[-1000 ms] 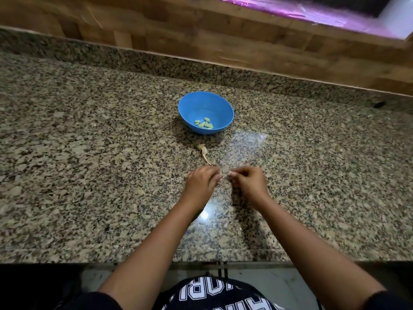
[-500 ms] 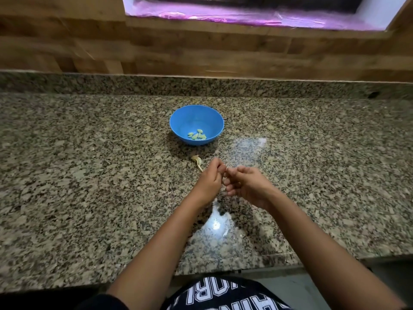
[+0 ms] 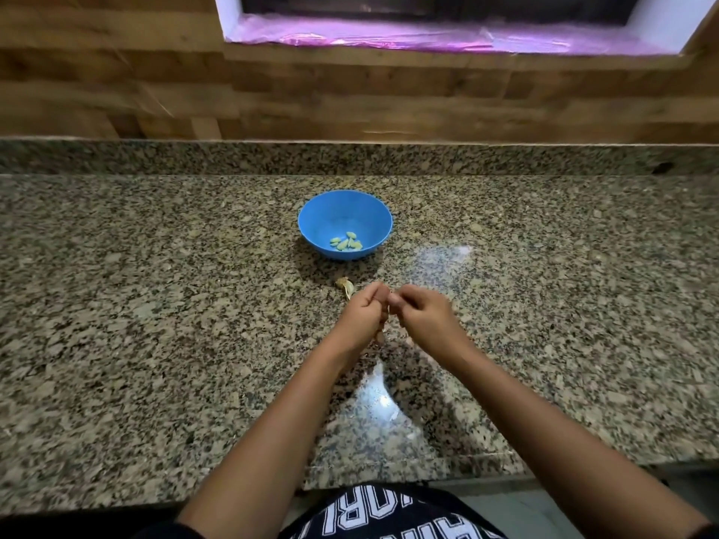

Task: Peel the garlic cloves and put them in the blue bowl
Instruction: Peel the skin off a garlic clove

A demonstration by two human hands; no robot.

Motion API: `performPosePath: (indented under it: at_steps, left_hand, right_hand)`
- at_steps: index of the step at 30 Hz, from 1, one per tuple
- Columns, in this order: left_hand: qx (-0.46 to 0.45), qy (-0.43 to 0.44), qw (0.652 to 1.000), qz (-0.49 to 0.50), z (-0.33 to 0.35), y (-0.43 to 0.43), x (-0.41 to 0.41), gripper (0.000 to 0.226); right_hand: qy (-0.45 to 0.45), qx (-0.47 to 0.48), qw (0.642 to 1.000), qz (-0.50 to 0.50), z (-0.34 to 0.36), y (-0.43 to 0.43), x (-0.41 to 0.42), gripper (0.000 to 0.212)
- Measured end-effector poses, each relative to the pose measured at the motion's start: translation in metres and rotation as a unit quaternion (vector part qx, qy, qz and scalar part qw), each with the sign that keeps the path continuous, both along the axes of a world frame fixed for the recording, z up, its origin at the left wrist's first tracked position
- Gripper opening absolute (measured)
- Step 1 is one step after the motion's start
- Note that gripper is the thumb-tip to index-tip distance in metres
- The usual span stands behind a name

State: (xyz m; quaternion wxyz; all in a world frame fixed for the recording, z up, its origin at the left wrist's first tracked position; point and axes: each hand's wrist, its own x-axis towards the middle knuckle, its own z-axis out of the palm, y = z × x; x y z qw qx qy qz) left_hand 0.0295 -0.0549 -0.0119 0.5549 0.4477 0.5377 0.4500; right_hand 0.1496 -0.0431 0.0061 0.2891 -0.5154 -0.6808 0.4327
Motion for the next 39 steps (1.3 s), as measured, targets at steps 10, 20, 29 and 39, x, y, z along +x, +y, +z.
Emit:
performPosePath:
  at_steps: [10, 20, 29, 39]
  left_hand:
    - [-0.015, -0.017, 0.999, -0.030, 0.004, 0.008, -0.014, 0.029]
    - [-0.065, -0.033, 0.997, -0.013, -0.022, -0.002, -0.021, 0.025]
    - [-0.054, 0.153, 0.983, 0.091, -0.033, -0.008, -0.044, 0.028]
    - [-0.097, -0.038, 0.984, 0.147, -0.039, -0.008, -0.056, 0.018]
  right_hand:
    - [0.009, -0.054, 0.998, 0.014, 0.010, 0.008, -0.005, 0.026]
    - [0.017, -0.134, 0.990, 0.035, 0.003, 0.006, 0.000, 0.014]
    - [-0.065, -0.066, 0.994, 0.055, -0.009, 0.012, -0.029, 0.017]
    - [-0.135, 0.019, 0.987, 0.082, -0.021, 0.019, -0.043, 0.021]
